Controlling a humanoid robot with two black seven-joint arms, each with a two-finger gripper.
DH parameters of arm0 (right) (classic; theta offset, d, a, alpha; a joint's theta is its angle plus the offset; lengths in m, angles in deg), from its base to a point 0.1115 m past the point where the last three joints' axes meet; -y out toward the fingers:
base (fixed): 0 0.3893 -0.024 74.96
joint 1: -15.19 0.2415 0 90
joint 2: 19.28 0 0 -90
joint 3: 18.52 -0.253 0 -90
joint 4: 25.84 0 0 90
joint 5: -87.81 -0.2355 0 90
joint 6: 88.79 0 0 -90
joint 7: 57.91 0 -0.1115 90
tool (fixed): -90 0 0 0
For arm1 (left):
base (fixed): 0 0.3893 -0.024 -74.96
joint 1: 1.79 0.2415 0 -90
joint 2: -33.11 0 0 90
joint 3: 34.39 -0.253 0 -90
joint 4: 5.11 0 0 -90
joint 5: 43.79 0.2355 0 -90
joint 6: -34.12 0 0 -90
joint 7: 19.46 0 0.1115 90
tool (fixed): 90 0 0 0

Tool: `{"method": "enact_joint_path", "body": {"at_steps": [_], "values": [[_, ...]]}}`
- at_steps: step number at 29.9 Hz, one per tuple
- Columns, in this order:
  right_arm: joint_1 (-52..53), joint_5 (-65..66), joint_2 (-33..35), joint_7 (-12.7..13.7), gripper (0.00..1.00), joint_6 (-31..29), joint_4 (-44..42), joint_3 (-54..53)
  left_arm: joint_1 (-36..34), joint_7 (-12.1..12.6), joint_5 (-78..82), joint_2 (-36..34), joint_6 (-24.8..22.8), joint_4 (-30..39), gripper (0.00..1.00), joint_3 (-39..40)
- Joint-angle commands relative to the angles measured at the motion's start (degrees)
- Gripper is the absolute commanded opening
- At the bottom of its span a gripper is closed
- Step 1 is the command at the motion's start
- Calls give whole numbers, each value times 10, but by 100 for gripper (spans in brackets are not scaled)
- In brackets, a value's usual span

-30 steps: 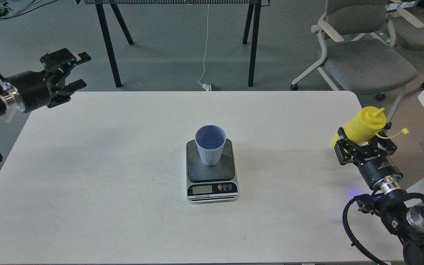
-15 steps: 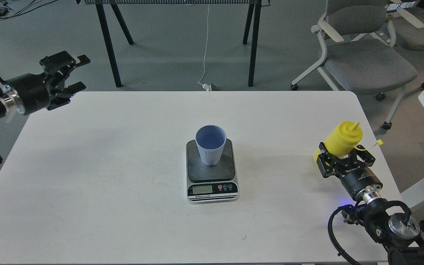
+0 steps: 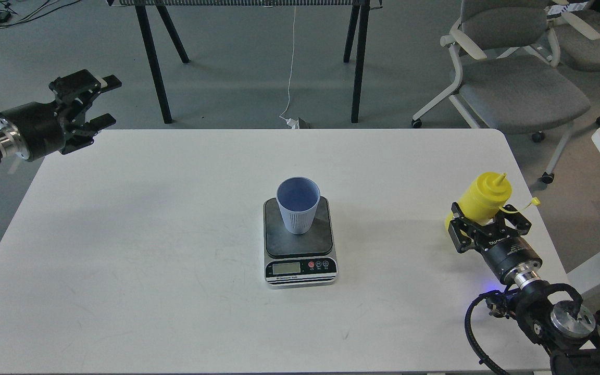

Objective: Pour seasoning into cup on scale with both arms
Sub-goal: 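Set the yellow bottle upright on the table with the right gripper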

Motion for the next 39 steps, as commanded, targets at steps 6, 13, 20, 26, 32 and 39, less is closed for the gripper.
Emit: {"method": "enact_joint_path", "body": {"at_steps": [6,13,20,26,32,39], "values": [[6,1,-2,0,25,0,-9,2,-2,0,1,0,0,1,99,-1],[12,1,-2,1,42,0,-7,2,3,0,1,-3,0,12,99,-2],[11,16,-1,0,68,0,-7,1,3,0,1,-3,0,12,99,-2],[11,18,-1,0,97,0,-6,1,3,0,1,-2,0,12,99,-2],[11,19,-1,0,97,0,-7,2,4,0,1,-2,0,12,99,-2],[10,19,-1,0,97,0,-7,2,4,0,1,-2,0,12,99,-2]]}}
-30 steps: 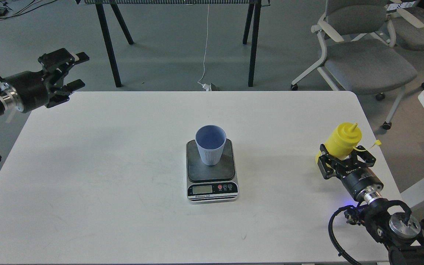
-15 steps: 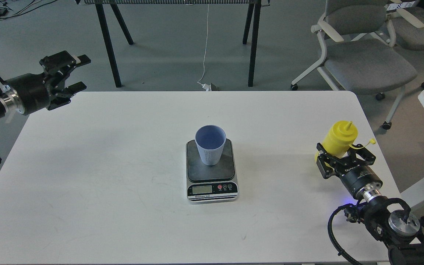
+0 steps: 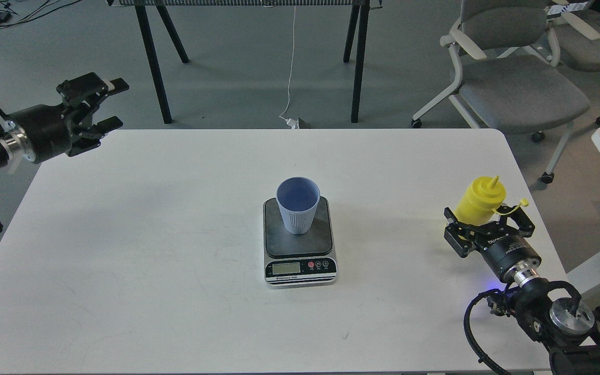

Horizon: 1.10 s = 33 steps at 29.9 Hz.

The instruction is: Pour seasoning into cup on scale with both arms

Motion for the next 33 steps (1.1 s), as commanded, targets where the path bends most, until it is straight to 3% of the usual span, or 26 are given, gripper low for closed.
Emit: {"method": "enact_joint_path", "body": {"at_steps": [1,18,33], "values": [[0,0,0,0,97,0,0,0,0,0,0,0,0,0,99,1],[-14,13,0,1,97,0,12,1,6,0,-1,-5,0,0,99,1],[-92,13,12,-2,97,0,96,0,18,0,1,0,0,-1,99,1]]}}
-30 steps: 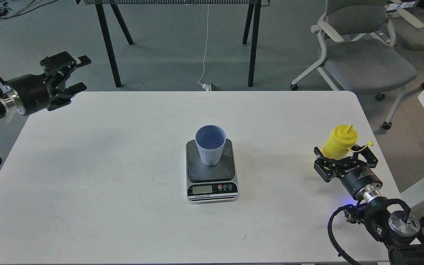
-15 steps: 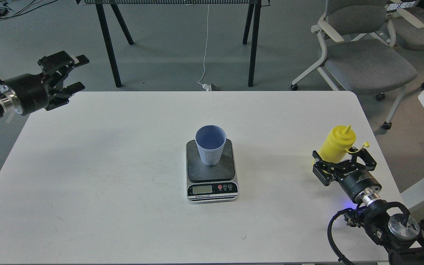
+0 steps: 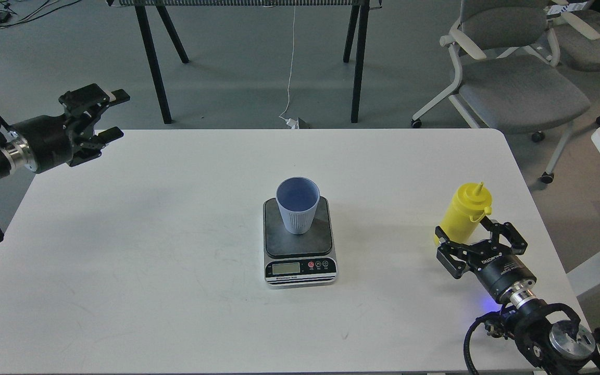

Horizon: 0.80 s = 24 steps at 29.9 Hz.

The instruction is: Pour seasoning into cup on scale with both arms

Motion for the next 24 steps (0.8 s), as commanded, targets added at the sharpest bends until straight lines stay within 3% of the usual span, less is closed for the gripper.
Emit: {"method": "enact_joint_path", "body": {"at_steps": [1,14,24], "values": [[-14,0,3,-1,97,0,8,-1,0,0,1,-1,0,-1,99,0],[-99,-1,57,-8,97,0,76,-35,2,0,1,0,0,-2,99,-1],[-244,-1,108,-8,97,0,223,-73,5,0,1,0,0,-1,99,0]]}}
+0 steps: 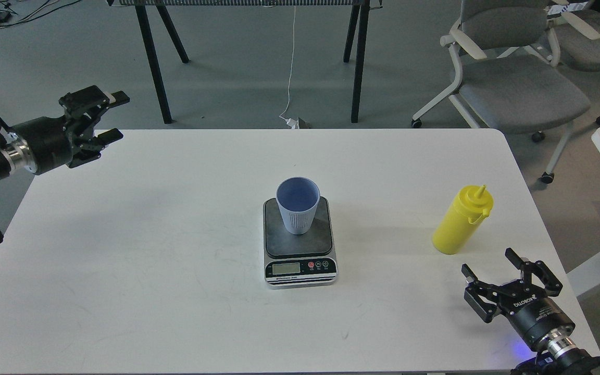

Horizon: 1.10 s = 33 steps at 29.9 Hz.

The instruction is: Pour seasoning into cup on scale with both arms

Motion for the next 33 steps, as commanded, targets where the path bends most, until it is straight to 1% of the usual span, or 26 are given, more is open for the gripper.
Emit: {"method": "enact_joint_path", "body": {"at_steps": [1,7,13,17,21,26,29,33], "values": [[-61,0,31,0,97,0,54,-36,2,0,0,-2,0,1,99,1],[-106,0,103,0,98,0,75,-132,7,0,-1,1,0,1,99,2],[-108,0,148,0,98,0,75,-231,6,0,-1,1,0,2,99,13],[-98,0,187,0,97,0,76,-266,6,0,-2,-4,0,2,99,16],[-43,0,220,0,98,0,76,-269,6,0,-2,-7,0,2,99,21],[76,31,223,2,98,0,73,-248,7,0,-3,-8,0,3,99,23],[151,73,222,1,98,0,70,-204,7,0,-4,-6,0,3,99,29],[226,77,221,1,98,0,69,-123,7,0,-12,-5,0,6,99,38]]}}
